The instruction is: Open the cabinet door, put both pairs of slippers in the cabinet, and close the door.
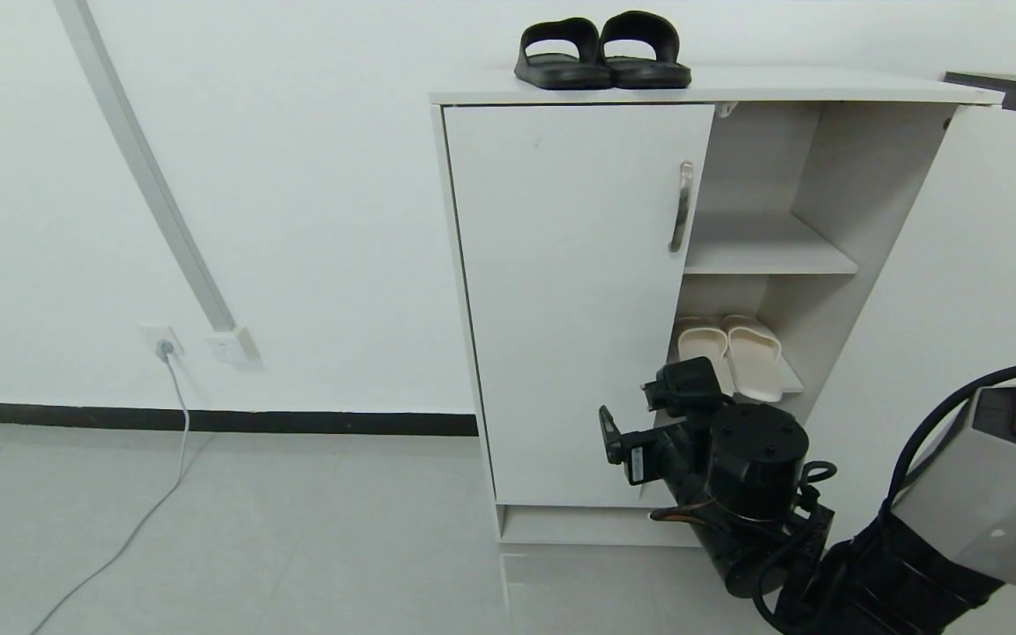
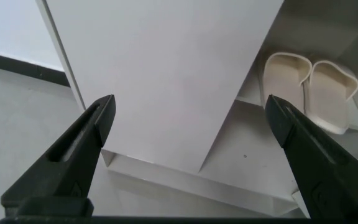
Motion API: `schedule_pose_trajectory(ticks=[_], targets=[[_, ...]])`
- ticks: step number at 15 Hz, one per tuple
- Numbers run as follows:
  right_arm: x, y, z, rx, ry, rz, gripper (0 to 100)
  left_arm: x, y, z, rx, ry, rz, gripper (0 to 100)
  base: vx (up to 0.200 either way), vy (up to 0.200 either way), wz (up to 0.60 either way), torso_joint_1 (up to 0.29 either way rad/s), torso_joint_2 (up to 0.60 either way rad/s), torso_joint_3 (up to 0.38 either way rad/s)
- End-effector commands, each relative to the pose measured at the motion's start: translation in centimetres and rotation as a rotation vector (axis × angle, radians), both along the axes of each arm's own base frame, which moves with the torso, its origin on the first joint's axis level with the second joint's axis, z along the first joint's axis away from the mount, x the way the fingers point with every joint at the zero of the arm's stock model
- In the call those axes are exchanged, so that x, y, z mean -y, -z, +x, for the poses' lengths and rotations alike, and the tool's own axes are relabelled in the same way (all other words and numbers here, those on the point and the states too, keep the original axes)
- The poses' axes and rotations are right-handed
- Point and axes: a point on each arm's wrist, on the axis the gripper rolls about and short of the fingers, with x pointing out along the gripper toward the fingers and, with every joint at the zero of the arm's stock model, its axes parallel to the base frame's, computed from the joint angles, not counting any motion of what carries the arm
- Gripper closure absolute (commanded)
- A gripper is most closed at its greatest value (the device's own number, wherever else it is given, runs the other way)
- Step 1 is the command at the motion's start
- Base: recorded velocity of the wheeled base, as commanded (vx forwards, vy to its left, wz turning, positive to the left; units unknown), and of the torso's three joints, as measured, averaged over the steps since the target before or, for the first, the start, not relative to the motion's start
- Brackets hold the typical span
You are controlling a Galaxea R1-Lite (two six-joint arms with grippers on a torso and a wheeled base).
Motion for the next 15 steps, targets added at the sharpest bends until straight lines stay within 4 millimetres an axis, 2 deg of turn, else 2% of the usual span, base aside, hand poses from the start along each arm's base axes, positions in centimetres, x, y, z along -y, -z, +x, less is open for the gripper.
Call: schedule_pose_trajectory(ticks=[1,5,15], targets=[[-0.02,0.10,0.05,-0.001,0.001,-0.001,0,0.00,-0.01,0.01,-0.001,0.000,0.000,100,0.000,0.000,0.00,0.002,-0.08,-0.061],[-0.03,0.28,0.07,-0.004,0.002,-0.006,0,0.00,-0.01,0.01,-0.001,0.000,0.000,100,0.000,0.000,0.00,0.019,-0.23,-0.322],[0.00,0.34,0.03,-0.006,0.001,-0.006,0,0.00,-0.01,0.01,-0.001,0.000,0.000,100,0.000,0.000,0.00,0.110,-0.49,-0.345]])
